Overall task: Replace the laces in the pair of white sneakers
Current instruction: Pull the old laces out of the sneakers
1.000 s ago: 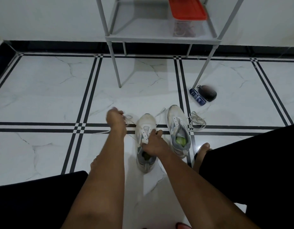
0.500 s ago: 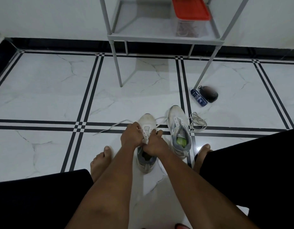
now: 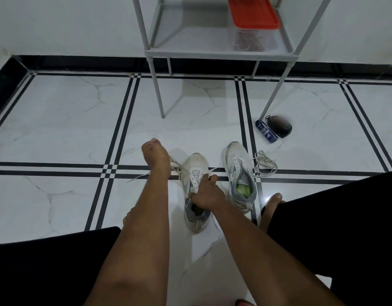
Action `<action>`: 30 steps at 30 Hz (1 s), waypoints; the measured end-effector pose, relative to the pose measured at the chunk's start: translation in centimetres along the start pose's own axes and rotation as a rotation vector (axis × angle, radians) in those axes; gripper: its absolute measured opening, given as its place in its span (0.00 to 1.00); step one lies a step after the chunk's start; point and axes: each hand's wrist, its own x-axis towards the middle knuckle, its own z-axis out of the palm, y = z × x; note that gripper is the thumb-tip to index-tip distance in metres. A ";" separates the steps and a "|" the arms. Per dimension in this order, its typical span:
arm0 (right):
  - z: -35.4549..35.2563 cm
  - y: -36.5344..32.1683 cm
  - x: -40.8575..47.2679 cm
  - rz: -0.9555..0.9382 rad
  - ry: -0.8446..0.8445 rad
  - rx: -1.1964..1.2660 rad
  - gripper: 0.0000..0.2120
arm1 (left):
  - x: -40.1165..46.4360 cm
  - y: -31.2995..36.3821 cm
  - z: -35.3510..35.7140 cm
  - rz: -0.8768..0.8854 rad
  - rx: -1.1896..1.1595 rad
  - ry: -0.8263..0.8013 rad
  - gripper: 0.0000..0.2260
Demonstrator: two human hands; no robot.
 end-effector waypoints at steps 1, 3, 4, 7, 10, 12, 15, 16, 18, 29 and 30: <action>0.0 0.1 0.0 0.003 0.001 0.006 0.48 | -0.4 -0.8 -0.3 0.071 0.177 -0.081 0.11; 0.0 0.0 0.0 0.005 -0.007 0.012 0.48 | -1.2 -3.5 -0.8 0.213 0.601 -0.308 0.14; 0.0 0.0 0.0 0.005 -0.013 0.017 0.48 | -1.6 -5.0 -1.1 0.260 0.770 -0.414 0.15; -0.1 -0.1 0.1 0.011 -0.032 0.014 0.47 | -2.2 -8.3 -1.5 0.324 1.040 -0.513 0.13; -0.2 0.0 0.0 0.018 -0.030 0.005 0.46 | -2.5 -8.8 -1.4 0.395 1.033 -0.477 0.06; 0.0 0.0 0.0 0.012 -0.021 -0.013 0.45 | -2.1 -8.1 -1.2 0.402 0.960 -0.471 0.05; 0.1 -0.1 0.1 0.016 -0.009 -0.035 0.48 | -1.2 -6.4 -0.4 0.262 0.660 -0.319 0.05; 0.1 -0.1 0.1 0.011 -0.012 -0.037 0.49 | -1.0 -5.9 -0.2 0.188 0.564 -0.276 0.06; -0.1 -0.3 0.2 0.009 -0.030 -0.041 0.50 | -0.8 -4.8 0.2 0.118 0.466 -0.233 0.09; -0.3 -0.3 -0.1 0.026 -0.052 -0.011 0.55 | -0.7 -6.5 -2.6 0.113 0.904 -0.343 0.18; -0.3 -0.3 -0.1 0.026 -0.052 -0.003 0.55 | -0.6 -7.7 -3.3 0.084 0.977 -0.386 0.24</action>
